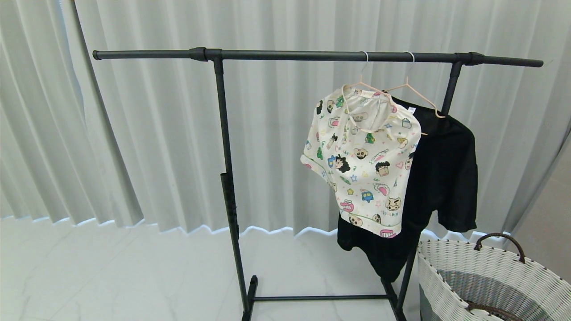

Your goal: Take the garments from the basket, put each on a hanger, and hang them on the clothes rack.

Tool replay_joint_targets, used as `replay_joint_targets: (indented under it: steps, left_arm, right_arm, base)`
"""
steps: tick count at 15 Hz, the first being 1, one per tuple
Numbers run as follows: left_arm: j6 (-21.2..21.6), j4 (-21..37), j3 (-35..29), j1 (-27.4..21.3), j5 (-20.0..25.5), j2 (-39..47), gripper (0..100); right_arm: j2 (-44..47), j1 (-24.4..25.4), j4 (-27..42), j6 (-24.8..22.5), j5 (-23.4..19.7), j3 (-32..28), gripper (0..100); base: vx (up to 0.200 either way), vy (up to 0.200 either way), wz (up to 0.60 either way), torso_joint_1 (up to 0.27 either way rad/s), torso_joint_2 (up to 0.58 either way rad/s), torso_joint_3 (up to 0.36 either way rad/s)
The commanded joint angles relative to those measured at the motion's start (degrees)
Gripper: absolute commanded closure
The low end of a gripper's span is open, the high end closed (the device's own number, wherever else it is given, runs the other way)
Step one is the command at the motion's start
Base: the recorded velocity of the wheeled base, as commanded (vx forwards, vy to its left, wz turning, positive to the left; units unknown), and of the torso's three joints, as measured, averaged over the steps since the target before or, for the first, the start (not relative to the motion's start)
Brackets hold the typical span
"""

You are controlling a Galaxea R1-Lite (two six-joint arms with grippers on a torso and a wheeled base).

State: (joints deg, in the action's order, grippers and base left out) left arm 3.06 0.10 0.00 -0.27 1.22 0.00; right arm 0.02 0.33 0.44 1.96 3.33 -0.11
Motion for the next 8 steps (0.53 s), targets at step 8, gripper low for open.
replay_joint_targets:
  steps: [8]
  left_arm:
    - [0.0,0.0,0.0,0.0,0.0,0.0,0]
  right_arm:
    - [0.0,0.0,0.0,0.0,0.0,0.0,0]
  base:
    - [0.000,0.000,0.00,0.000,0.00,0.000]
